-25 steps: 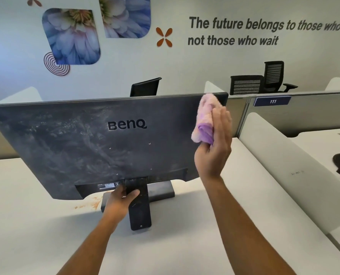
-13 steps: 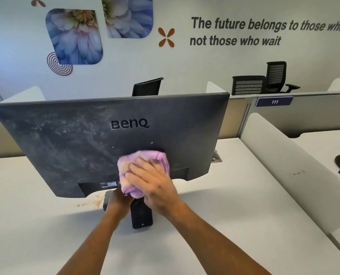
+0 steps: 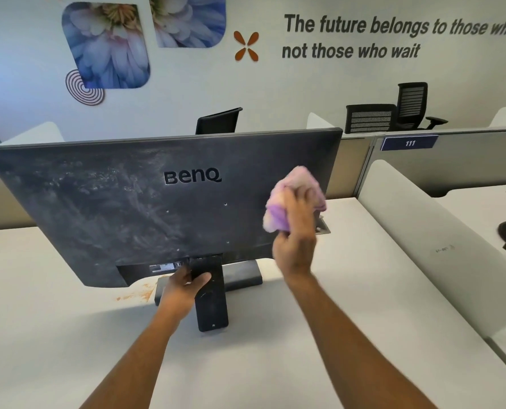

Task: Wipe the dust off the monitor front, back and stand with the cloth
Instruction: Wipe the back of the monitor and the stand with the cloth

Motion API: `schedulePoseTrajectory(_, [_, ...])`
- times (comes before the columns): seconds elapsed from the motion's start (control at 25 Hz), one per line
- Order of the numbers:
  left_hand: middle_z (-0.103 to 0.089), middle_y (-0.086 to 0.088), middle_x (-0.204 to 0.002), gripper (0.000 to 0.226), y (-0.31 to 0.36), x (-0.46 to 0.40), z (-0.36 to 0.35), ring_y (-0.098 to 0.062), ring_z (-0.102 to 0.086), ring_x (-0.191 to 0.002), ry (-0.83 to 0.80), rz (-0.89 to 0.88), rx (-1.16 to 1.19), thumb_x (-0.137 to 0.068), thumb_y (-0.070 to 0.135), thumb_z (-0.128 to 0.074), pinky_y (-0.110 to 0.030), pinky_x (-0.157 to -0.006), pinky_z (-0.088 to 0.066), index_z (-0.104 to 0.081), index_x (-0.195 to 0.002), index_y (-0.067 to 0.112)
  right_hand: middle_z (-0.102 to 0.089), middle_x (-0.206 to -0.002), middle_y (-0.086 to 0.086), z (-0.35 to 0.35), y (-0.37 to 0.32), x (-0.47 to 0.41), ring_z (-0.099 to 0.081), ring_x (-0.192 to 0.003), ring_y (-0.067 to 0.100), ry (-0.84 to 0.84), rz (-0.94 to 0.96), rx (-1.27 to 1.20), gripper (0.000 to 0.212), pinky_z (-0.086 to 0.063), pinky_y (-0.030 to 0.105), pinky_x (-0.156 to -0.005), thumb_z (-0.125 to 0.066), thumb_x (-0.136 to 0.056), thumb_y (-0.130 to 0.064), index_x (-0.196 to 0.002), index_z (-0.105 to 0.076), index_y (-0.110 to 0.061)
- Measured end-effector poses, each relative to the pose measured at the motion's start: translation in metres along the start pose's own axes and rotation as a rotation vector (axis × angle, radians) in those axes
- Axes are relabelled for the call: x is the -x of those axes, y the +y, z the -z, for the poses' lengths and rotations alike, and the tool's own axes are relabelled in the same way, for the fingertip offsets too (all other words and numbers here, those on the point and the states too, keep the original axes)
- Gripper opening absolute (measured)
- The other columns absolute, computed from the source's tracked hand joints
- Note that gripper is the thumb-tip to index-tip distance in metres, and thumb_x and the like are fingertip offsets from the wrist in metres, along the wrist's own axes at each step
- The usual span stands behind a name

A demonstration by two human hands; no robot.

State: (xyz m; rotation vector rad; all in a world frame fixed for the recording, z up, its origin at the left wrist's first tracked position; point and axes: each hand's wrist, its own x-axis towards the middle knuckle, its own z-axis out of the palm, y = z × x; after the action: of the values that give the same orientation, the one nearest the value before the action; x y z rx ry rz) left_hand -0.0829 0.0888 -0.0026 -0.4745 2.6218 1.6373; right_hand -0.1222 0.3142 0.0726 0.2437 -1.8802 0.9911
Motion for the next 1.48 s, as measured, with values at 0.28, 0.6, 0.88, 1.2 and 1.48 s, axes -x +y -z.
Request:
schedulePoseTrajectory(0.28, [-0.065,0.001,-0.106,0.037,-0.001,0.001,0.001,-0.02,-0.061,-0.093,0.002,-0.007,-0.014,-0.088,0.045,-0.066,-0.035,-0.081,-0.046,-0.057,-0.115,0.022,-0.057,-0.137,0.01,-0.004,-0.018,0.109,-0.053,-0.128,0.025,-0.282,0.095,-0.074,0.036,-0.053,0.046,-0.095,-0.056,-0.098,-0.023,-0.129,-0.061,-0.005])
schedulePoseTrajectory(0.6, [-0.062,0.003,-0.106,0.041,-0.001,0.0,0.0,-0.021,-0.058,-0.095,0.008,0.01,-0.034,-0.088,0.046,-0.064,-0.039,-0.087,-0.046,-0.055,-0.119,0.02,-0.042,-0.149,0.004,0.016,0.006,0.01,-0.044,-0.135,0.026,0.129,-0.419,-0.11,0.07,-0.047,0.045,-0.104,-0.054,-0.085,0.017,-0.145,-0.041,-0.015])
schedulePoseTrajectory(0.88, [-0.066,-0.004,-0.114,0.043,-0.001,0.0,0.001,-0.027,-0.061,-0.101,-0.005,0.012,-0.014,-0.087,0.047,-0.066,-0.043,-0.09,-0.049,-0.057,-0.119,0.018,-0.063,-0.126,0.012,-0.005,-0.03,0.106,-0.059,-0.12,0.025,-0.226,-0.189,-0.268,0.036,-0.053,0.044,-0.094,-0.051,-0.093,-0.016,-0.125,-0.062,-0.004])
schedulePoseTrajectory(1.2, [-0.066,-0.008,-0.115,0.042,0.005,0.004,0.0,-0.032,-0.061,-0.105,-0.008,0.01,-0.066,-0.09,0.043,-0.062,-0.05,-0.098,-0.048,-0.055,-0.121,0.015,-0.041,-0.151,0.004,0.007,-0.024,-0.036,-0.036,-0.141,0.019,0.297,-0.309,-0.24,0.057,-0.04,0.036,-0.111,-0.048,-0.089,0.002,-0.144,-0.043,-0.011])
schedulePoseTrajectory(1.48, [-0.07,-0.004,-0.102,0.031,0.005,0.005,0.004,-0.027,-0.065,-0.093,-0.023,-0.029,0.005,-0.089,0.038,-0.067,-0.046,-0.087,-0.053,-0.061,-0.113,0.02,-0.06,-0.134,0.009,-0.026,-0.026,0.087,-0.046,-0.134,0.027,-0.396,0.246,-0.04,0.034,-0.04,0.045,-0.107,-0.048,-0.098,-0.013,-0.128,-0.063,-0.009])
